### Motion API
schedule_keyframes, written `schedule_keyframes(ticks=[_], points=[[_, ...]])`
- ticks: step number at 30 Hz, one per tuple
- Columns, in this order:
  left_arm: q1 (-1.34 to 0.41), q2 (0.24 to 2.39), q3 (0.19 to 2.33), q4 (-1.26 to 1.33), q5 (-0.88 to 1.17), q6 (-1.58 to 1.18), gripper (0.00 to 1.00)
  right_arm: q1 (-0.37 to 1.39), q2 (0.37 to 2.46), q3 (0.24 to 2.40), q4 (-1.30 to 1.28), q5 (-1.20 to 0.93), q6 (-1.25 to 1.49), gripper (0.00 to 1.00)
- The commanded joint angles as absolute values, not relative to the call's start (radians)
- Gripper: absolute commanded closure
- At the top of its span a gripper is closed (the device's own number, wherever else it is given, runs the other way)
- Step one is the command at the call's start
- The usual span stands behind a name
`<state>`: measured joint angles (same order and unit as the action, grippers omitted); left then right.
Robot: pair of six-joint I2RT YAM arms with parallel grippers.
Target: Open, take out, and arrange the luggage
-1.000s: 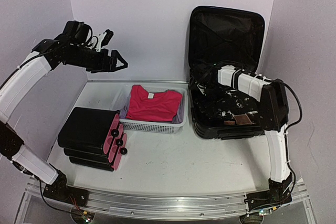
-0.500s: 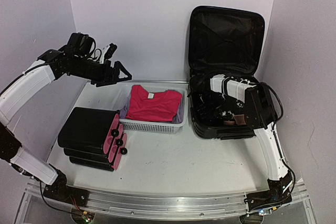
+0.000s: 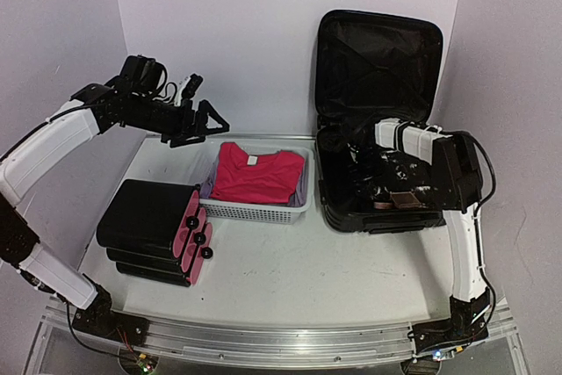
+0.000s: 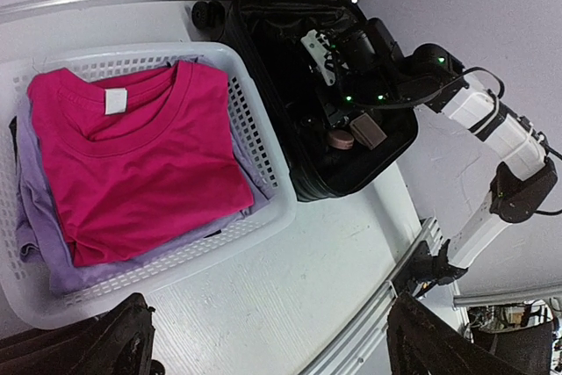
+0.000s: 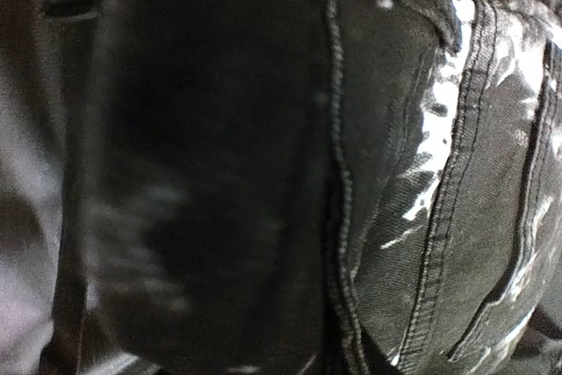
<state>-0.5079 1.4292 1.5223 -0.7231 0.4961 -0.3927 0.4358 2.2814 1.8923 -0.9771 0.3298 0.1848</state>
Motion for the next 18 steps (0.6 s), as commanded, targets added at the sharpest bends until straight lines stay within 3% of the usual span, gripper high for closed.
schedule_keyframes(ticks=[1, 7, 14, 18], points=[[-0.528, 1.472, 1.56, -0.659, 0.534, -0.445, 0.07, 0.415, 2.188, 1.853, -0.941, 0.14, 0.152, 0.66], [-0.554, 1.495, 1.563, -0.627, 0.542, -0.473, 0.07, 0.356, 2.107, 1.807, -0.922, -0.038, 0.151, 0.73], [-0.567, 1.528, 1.559, -0.595, 0.576, -0.521, 0.06, 0.262, 2.066, 1.762, -0.887, -0.244, 0.161, 0.61], [-0.572, 1.536, 1.557, -0.578, 0.58, -0.523, 0.06, 0.212, 2.073, 1.745, -0.879, -0.332, 0.169, 0.61]])
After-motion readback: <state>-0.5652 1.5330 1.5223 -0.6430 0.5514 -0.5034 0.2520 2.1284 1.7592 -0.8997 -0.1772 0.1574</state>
